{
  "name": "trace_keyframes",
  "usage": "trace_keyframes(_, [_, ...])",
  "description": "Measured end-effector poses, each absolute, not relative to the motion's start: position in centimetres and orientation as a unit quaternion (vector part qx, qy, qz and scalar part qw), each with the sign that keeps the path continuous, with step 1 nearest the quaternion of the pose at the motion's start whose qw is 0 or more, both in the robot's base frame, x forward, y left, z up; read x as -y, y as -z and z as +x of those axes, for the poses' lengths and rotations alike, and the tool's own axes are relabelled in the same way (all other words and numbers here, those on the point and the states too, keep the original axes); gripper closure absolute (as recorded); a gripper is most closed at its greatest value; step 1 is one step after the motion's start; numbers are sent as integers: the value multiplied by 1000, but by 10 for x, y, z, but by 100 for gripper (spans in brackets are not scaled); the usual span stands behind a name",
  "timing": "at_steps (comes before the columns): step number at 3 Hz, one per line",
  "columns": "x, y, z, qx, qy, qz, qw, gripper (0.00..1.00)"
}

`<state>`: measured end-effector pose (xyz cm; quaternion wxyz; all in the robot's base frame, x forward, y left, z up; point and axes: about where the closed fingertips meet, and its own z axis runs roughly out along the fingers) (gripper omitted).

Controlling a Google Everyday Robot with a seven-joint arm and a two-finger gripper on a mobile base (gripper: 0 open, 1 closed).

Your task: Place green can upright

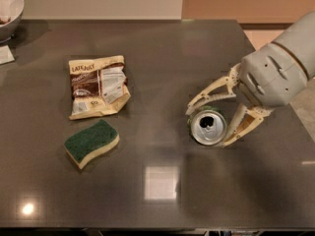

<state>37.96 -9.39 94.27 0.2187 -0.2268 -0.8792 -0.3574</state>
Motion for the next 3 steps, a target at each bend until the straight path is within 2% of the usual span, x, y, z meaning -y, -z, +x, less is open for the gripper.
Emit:
trace_keyframes(2, [90, -937, 386, 874, 354, -246, 223, 100])
trace_keyframes(3, [88, -919, 386, 865, 331, -280, 253, 100])
